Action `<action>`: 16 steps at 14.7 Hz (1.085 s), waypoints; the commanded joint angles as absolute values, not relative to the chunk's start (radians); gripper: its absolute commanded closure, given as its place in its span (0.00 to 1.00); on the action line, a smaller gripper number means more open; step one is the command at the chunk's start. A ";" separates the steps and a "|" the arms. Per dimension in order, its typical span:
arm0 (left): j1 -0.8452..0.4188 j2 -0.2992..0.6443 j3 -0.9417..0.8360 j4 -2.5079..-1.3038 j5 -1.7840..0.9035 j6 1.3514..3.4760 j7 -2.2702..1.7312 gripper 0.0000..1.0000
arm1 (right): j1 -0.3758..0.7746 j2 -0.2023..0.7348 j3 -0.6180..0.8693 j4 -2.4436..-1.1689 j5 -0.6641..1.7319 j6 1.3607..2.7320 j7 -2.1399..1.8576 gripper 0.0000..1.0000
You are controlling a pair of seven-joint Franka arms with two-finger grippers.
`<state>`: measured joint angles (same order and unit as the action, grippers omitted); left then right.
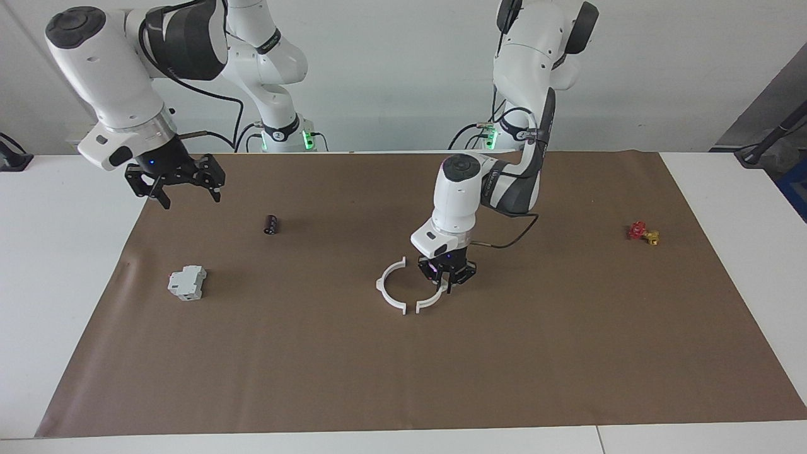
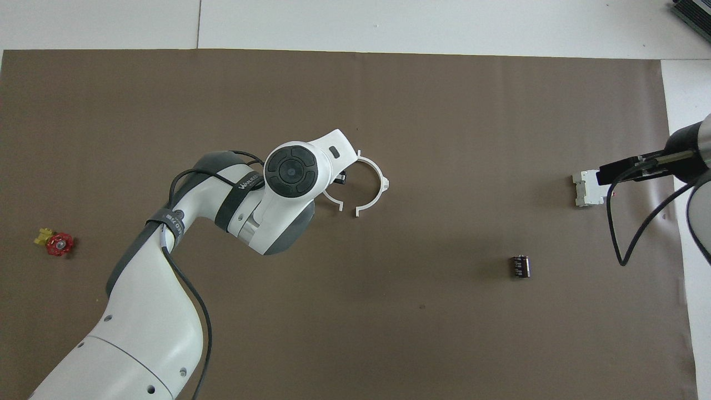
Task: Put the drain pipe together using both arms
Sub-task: 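Press the left gripper's clamp half onto the other half's ends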
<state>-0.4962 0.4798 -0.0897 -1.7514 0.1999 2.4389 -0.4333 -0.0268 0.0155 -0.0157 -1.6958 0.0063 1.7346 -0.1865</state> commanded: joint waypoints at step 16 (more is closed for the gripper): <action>-0.543 0.548 -0.064 -1.675 0.200 2.324 -0.558 1.00 | -0.041 0.012 -0.011 -1.709 0.026 1.755 -0.221 0.00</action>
<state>-0.5203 0.5225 -0.0839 -1.7149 0.2003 2.3527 -0.5271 -0.0268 0.0155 -0.0157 -1.6968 0.0065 1.7350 -0.1865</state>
